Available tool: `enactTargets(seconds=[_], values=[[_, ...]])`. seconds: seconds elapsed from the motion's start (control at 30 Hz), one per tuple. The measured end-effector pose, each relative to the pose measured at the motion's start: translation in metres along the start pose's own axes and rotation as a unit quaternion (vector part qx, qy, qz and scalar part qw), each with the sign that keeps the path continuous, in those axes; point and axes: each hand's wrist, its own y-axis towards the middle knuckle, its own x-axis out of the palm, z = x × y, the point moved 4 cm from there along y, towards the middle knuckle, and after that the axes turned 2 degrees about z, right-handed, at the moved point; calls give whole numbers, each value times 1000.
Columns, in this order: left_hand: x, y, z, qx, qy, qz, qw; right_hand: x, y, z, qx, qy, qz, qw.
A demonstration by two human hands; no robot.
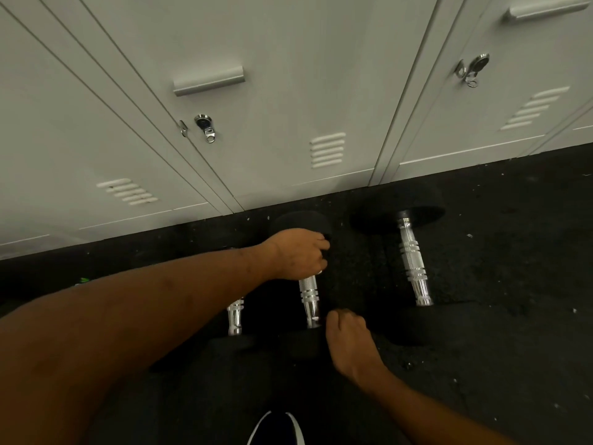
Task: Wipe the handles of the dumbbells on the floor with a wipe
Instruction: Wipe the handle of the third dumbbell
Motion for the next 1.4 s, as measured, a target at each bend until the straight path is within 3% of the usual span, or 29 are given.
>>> enactTargets(seconds=[0.2,0.3,0.5,0.7,0.87,1.1,1.2,1.4], values=[[1,-1,11,-54,0,-7,998,-5,2,0,-20,18,-7,1000],[3,-9,23,-77,-42,51,995,-4,0,0,3,8,-16,1000],[9,-16,58,-36,-101,122,987,1,3,3,-11,0,12,1000],[16,-17,76,7,-149,101,984,4,3,2,-29,3,51,998],[6,-7,55,56,-70,52,995,0,2,2,5,25,1,1000],[-2,10,3,12,10,-46,999,-4,1,0,25,18,-16,999],[0,12,1,0,26,-46,999,-4,-2,-2,6,31,-52,998],[7,1,16,-36,-33,16,999,-11,0,-5,-15,13,-35,999]])
